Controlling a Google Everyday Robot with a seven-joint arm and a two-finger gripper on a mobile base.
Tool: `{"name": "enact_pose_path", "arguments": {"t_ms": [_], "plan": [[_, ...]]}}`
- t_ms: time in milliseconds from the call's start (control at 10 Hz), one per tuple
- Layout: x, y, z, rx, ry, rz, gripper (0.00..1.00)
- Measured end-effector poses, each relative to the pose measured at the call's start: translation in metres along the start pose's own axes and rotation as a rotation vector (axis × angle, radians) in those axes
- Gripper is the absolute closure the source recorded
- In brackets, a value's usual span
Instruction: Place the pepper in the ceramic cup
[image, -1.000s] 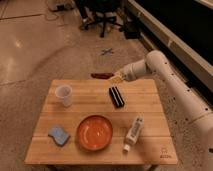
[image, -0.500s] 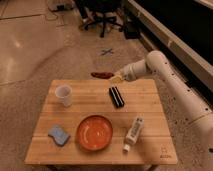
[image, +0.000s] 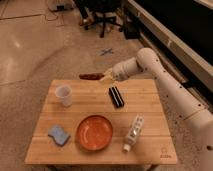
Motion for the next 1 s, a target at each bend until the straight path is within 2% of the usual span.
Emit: {"name": "enact_pose_path", "arguments": {"t_ms": [300,400,500,700,1000], "plan": [[-0.001,-0.006,0.036,0.102,-0.100,-0.066,1.00],[-0.004,-0.001,0.045,0.122,-0.128,-0.069,1.00],[-0.011,0.014,0.057,0.144,-0.178,-0.060,1.00],[-0.013,0.035,0.066,0.151,-0.219,-0.048,1.00],[-0.011,0.071,0.067,0.128,-0.259,-0.030,1.00]]}}
